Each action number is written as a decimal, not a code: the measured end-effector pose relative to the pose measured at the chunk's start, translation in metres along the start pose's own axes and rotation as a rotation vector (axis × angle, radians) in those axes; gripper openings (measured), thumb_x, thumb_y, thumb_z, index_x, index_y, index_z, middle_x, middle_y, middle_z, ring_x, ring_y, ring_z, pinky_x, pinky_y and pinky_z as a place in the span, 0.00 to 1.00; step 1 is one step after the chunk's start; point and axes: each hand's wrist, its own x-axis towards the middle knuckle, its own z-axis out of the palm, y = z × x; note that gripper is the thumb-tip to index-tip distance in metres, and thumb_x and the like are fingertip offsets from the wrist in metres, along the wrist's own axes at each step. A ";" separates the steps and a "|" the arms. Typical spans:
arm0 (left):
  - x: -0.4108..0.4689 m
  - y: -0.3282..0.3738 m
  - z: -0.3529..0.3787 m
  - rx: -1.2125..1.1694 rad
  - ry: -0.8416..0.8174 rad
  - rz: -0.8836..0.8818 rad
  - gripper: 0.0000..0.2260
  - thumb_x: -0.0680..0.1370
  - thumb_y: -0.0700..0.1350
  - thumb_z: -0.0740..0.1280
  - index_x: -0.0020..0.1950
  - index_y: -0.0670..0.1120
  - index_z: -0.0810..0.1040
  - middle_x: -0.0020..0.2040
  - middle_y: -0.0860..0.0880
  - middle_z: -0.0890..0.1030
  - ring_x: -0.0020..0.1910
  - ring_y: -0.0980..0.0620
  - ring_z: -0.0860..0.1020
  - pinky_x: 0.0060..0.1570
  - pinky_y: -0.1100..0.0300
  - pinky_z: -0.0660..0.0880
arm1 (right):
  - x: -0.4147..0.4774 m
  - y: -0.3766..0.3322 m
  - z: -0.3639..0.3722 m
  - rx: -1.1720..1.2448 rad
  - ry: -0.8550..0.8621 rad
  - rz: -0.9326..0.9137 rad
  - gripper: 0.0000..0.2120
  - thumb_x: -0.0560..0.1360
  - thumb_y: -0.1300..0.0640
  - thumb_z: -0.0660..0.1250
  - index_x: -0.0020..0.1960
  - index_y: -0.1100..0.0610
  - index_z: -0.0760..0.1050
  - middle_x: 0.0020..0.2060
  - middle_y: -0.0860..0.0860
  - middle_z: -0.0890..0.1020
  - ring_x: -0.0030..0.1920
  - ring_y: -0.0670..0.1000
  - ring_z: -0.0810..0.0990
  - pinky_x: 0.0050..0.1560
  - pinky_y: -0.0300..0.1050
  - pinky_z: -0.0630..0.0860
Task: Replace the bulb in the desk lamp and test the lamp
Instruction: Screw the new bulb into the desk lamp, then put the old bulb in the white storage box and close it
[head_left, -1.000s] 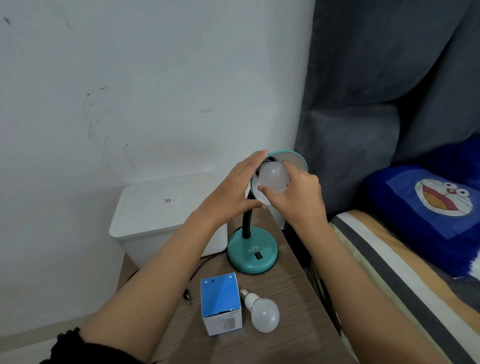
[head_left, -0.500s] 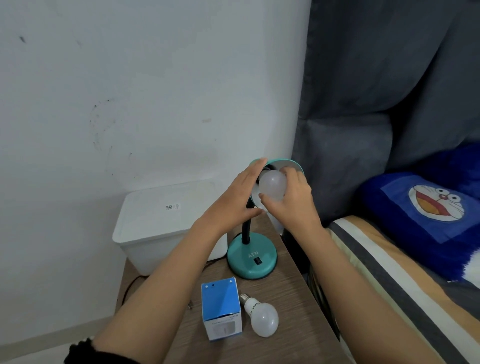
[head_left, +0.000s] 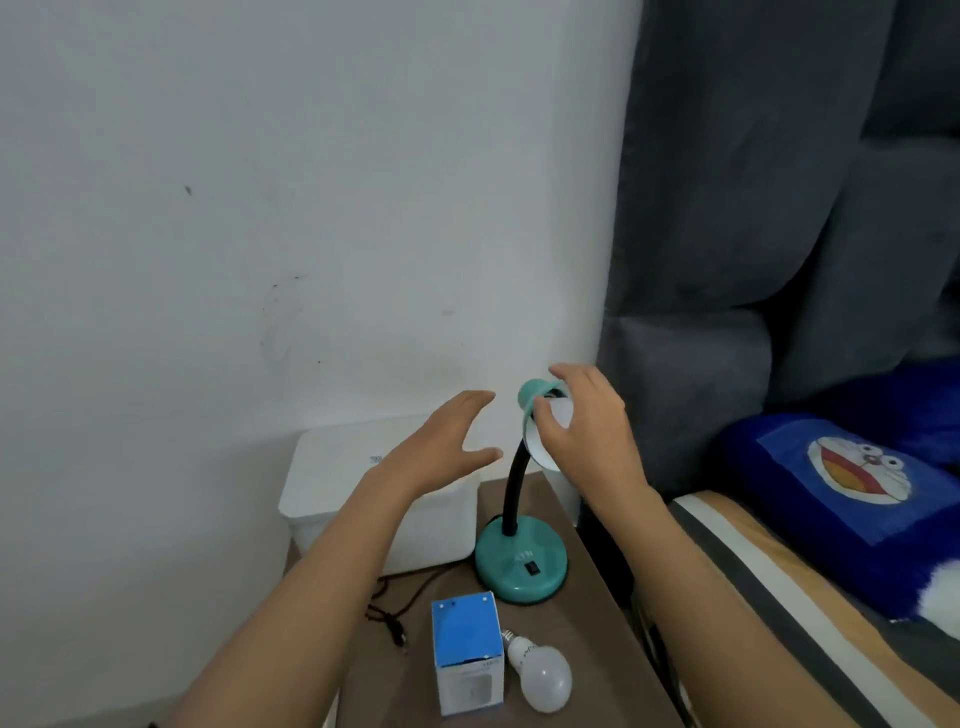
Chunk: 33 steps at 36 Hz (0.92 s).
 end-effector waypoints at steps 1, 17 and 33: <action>-0.005 -0.005 -0.005 -0.013 0.027 -0.024 0.30 0.76 0.53 0.66 0.75 0.52 0.57 0.75 0.55 0.59 0.73 0.56 0.60 0.67 0.62 0.58 | 0.000 -0.008 0.003 0.017 -0.007 -0.020 0.19 0.76 0.56 0.64 0.65 0.58 0.71 0.62 0.52 0.76 0.63 0.50 0.73 0.62 0.40 0.68; -0.060 -0.172 -0.034 -0.199 0.293 -0.526 0.32 0.69 0.70 0.63 0.67 0.53 0.70 0.65 0.53 0.74 0.64 0.53 0.73 0.66 0.49 0.70 | 0.001 0.008 0.153 0.072 -0.541 0.296 0.31 0.77 0.49 0.62 0.74 0.62 0.57 0.73 0.58 0.62 0.72 0.56 0.62 0.71 0.46 0.60; -0.057 -0.205 0.004 -0.588 0.453 -0.597 0.25 0.71 0.46 0.74 0.65 0.49 0.69 0.57 0.54 0.76 0.57 0.52 0.75 0.55 0.59 0.73 | 0.012 0.047 0.201 0.206 -0.461 0.497 0.23 0.69 0.49 0.72 0.58 0.59 0.71 0.56 0.56 0.78 0.56 0.56 0.77 0.54 0.47 0.74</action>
